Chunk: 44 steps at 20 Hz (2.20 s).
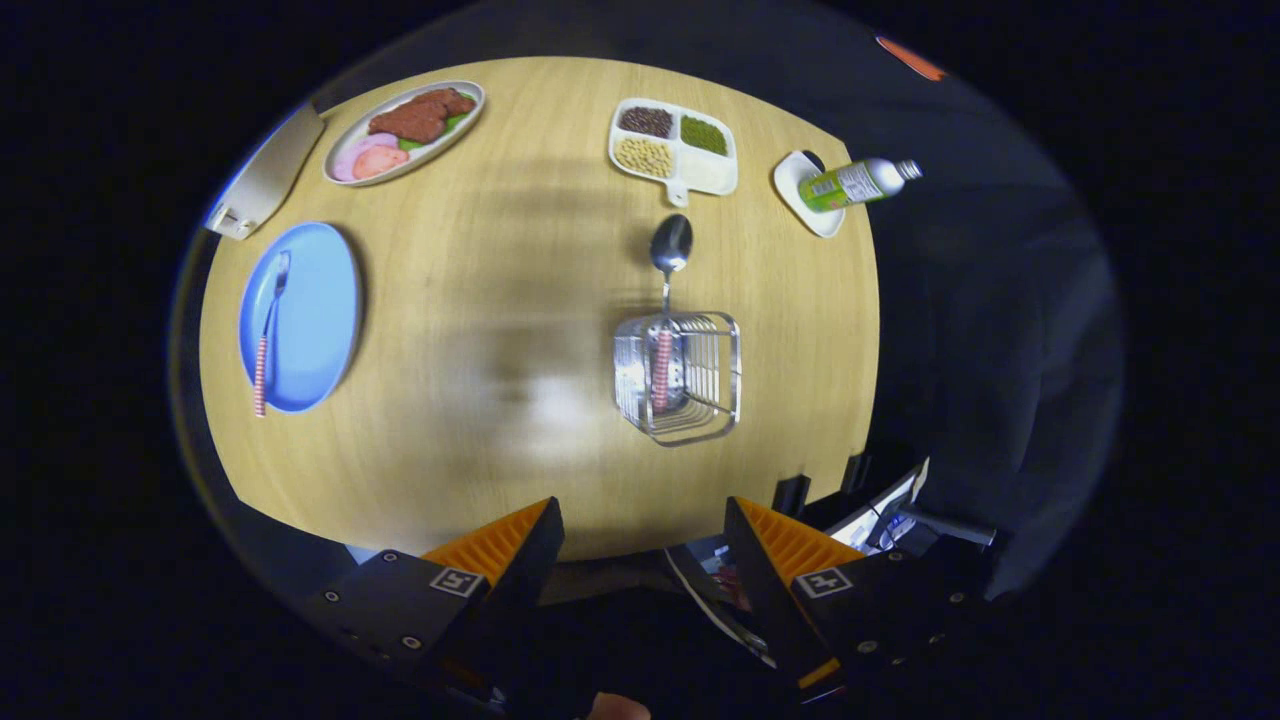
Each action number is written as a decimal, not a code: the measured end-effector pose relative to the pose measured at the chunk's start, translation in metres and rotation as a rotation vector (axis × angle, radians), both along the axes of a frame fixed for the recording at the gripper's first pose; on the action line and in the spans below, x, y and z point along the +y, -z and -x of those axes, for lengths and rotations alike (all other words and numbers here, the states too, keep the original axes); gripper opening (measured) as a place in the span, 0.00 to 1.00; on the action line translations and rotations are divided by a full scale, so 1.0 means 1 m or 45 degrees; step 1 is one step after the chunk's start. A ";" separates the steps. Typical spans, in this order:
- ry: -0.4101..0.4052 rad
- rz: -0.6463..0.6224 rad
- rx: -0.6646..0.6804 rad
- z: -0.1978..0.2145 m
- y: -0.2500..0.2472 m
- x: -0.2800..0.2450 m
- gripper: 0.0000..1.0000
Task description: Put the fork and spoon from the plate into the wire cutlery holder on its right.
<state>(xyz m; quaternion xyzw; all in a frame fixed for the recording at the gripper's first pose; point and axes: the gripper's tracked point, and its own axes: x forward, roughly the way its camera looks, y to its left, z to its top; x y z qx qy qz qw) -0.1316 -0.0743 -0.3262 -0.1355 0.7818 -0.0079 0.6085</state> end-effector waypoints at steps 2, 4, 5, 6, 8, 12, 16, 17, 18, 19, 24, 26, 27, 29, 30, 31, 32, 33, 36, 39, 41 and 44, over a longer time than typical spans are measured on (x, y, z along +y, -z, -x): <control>-0.025 -0.062 -0.045 -0.002 -0.002 0.032 0.99; -0.051 -0.120 -0.065 -0.002 -0.006 0.066 0.99; -0.063 -0.151 -0.073 -0.001 -0.008 0.085 0.99; -0.072 -0.183 -0.082 -0.003 -0.009 0.104 0.99; -0.081 -0.244 -0.096 -0.003 -0.008 0.143 0.99; -0.079 -0.351 -0.113 -0.003 -0.005 0.210 0.99; -0.028 -0.440 -0.103 -0.004 0.008 0.267 0.99; -0.014 -0.457 -0.091 -0.002 0.012 0.279 0.99; 0.001 -0.464 -0.083 -0.002 0.018 0.289 0.99; 0.015 -0.466 -0.080 -0.004 0.024 0.298 0.99; 0.060 -0.441 -0.077 -0.010 0.058 0.322 0.98; 0.072 -0.399 -0.059 -0.008 0.069 0.321 0.96; 0.073 -0.379 -0.051 -0.005 0.074 0.320 0.94; 0.077 -0.364 -0.037 -0.001 0.084 0.321 0.88; 0.079 -0.365 -0.031 0.000 0.088 0.322 0.86; 0.084 -0.372 -0.019 0.004 0.092 0.325 0.82; 0.087 -0.379 -0.010 0.006 0.094 0.326 0.80; 0.091 -0.377 -0.002 0.007 0.097 0.326 0.74; 0.119 -0.394 0.014 0.011 0.104 0.330 0.59; 0.132 -0.418 0.035 0.018 0.111 0.335 0.43; 0.126 -0.434 0.047 0.023 0.114 0.336 0.30; 0.082 -0.421 0.060 0.026 0.114 0.328 0.13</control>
